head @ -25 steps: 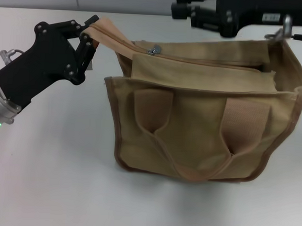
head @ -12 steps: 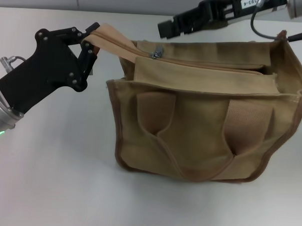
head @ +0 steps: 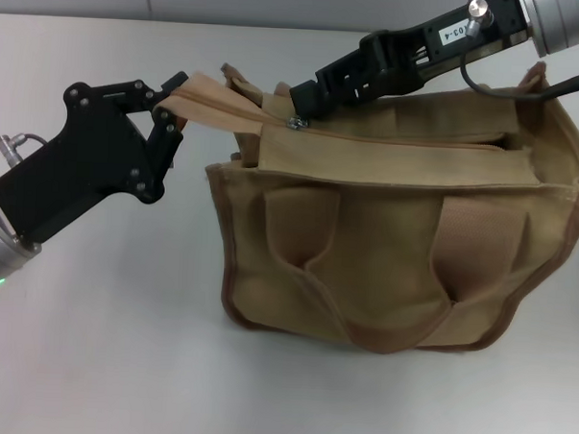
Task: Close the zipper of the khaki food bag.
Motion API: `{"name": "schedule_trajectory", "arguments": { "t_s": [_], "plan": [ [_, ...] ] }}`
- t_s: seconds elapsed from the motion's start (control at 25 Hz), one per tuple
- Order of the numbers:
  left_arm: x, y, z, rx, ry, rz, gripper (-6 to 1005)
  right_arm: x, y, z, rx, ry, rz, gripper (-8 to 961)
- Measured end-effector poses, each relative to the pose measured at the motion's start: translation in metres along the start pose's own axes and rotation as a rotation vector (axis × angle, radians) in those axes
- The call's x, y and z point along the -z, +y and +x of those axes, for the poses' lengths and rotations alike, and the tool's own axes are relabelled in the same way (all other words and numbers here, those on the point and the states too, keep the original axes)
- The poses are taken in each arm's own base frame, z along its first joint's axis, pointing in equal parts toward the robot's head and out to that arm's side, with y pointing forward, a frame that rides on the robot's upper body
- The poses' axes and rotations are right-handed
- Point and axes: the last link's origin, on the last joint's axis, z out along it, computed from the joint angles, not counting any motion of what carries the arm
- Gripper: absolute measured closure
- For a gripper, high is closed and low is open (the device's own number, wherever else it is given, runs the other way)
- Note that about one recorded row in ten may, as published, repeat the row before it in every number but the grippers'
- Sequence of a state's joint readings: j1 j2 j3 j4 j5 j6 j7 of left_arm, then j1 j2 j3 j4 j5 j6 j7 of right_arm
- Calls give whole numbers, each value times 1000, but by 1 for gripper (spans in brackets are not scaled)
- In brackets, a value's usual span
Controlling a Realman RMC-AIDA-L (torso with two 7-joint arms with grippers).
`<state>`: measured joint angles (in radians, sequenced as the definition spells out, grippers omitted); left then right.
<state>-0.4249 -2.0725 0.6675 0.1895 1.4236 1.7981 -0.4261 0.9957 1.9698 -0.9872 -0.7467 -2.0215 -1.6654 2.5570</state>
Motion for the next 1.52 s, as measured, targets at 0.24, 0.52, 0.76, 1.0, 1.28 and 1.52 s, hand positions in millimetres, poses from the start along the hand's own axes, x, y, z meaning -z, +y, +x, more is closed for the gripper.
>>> {"name": "schedule_trajectory", "arguments": {
  "t_s": [0.24,0.52,0.76,1.0,1.28,1.52],
  "plan": [
    [3,5,-2,-15,-9,-11,900,-1,1,0,-29,29,22,663],
    [3,5,-3,-19,-16,-10,899,4,10,-1,-40,70,34,664],
    [3,4,-3,-21,-15,-2,897,13,8,3,-54,73,44,664],
    [4,3,-3,-23,-16,1,896,24,6,5,-58,44,47,664],
    [3,2,-5,-32,-35,10,895,19,4,9,-72,51,40,664],
    [-3,1,-3,-31,-13,-11,893,9,8,5,-59,39,27,664]
  ]
}}
